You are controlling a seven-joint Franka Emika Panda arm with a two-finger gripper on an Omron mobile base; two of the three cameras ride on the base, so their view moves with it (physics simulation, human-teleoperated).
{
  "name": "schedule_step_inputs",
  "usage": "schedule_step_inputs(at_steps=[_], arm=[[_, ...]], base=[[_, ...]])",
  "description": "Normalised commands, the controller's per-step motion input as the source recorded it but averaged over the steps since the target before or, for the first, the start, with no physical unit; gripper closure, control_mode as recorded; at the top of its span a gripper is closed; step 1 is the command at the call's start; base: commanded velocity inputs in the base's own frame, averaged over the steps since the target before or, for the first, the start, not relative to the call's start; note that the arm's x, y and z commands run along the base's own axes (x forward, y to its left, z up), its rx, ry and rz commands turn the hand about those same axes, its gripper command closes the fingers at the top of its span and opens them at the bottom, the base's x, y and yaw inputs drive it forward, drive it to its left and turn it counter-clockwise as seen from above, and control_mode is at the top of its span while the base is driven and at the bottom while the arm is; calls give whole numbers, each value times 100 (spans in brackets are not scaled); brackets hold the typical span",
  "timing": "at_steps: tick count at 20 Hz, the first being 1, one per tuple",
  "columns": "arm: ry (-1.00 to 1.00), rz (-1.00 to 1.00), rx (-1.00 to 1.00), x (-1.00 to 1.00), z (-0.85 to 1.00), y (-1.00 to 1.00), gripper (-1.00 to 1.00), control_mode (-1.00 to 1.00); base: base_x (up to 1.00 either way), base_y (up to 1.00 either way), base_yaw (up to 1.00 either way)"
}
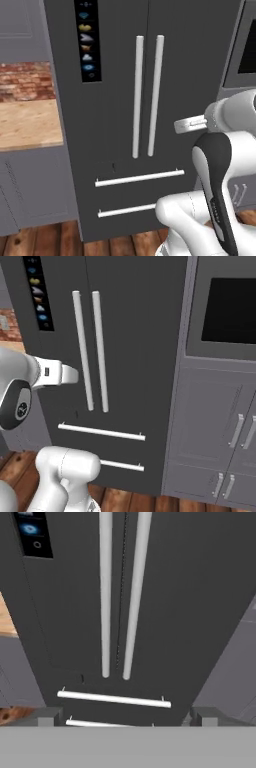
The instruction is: Take the donut and cupcake from the fridge and place them on the empty tray on the dining counter.
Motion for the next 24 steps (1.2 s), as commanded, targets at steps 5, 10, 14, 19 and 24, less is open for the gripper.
schedule_step_inputs(at_steps=[5,10,14,19,24], arm=[[0,0,0,0,0,0,-100,100],[-5,0,1,-20,3,0,-100,-100],[-11,0,0,30,-4,-8,-100,-100],[-6,0,0,95,-15,-22,-100,-100],[-5,0,0,99,-24,-3,-100,-100]], base=[[-54,6,0],[-67,0,0],[0,0,0],[0,0,0],[0,0,0]])
